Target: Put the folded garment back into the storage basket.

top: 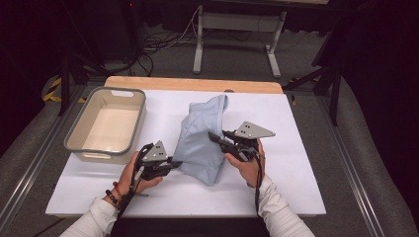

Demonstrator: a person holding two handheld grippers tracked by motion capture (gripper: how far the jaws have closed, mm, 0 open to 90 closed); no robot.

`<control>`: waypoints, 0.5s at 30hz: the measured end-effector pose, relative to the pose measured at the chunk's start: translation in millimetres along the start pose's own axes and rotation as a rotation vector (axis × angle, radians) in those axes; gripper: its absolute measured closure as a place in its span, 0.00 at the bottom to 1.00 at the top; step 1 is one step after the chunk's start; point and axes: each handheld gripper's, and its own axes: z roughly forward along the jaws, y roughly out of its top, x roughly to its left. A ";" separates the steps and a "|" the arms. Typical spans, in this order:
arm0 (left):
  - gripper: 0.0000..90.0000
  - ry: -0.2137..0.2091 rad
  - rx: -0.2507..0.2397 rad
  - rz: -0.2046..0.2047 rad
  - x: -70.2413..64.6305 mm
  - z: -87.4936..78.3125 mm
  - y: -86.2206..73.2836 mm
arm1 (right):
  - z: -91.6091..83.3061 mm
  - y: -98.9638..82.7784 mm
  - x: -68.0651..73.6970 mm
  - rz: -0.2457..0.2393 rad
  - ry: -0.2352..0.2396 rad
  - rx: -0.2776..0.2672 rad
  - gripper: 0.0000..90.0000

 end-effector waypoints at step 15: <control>0.88 0.046 -0.018 0.000 6.9 -16.0 0.5 | 9.4 3.6 2.8 -0.004 -0.009 -0.017 0.81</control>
